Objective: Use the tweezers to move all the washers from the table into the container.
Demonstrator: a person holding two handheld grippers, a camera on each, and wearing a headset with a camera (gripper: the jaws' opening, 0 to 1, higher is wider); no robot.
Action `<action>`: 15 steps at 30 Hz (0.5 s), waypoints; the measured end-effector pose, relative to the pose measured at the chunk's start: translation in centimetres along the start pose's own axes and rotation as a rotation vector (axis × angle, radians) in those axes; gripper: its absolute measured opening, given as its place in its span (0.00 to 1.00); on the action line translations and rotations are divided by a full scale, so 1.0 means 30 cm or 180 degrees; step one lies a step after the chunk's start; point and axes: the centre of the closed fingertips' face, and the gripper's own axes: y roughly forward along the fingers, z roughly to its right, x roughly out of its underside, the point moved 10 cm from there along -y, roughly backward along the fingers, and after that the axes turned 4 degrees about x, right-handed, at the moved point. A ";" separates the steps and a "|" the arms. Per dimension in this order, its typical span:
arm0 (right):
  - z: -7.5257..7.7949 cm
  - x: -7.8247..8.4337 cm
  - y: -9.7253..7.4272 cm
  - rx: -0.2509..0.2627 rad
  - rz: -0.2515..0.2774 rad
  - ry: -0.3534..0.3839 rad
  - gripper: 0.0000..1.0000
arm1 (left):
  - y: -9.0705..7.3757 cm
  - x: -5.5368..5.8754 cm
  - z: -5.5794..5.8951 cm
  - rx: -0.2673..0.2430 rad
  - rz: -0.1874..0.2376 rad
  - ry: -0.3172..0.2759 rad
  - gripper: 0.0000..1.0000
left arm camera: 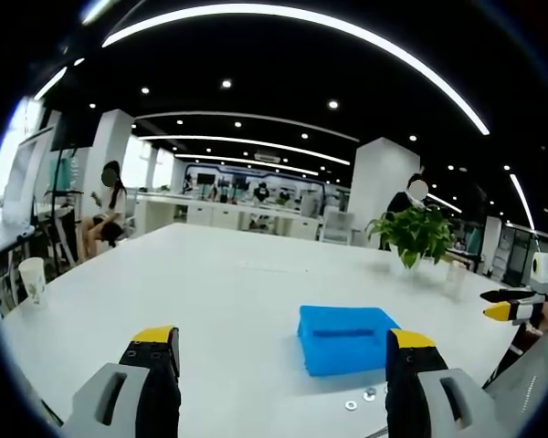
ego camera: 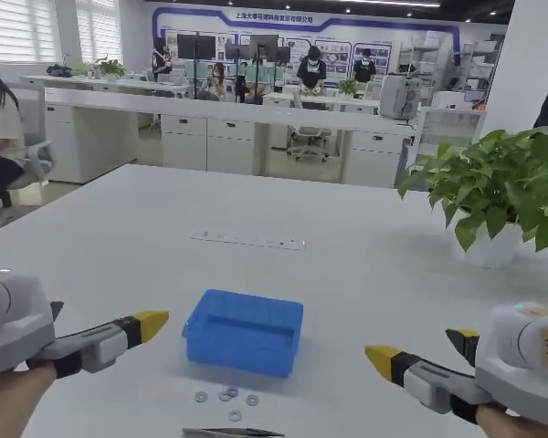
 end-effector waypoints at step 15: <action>0.000 0.003 -0.001 -0.0003 -0.0010 0.0006 0.69 | -0.003 0.004 0.000 -0.0010 -0.0032 0.0012 0.95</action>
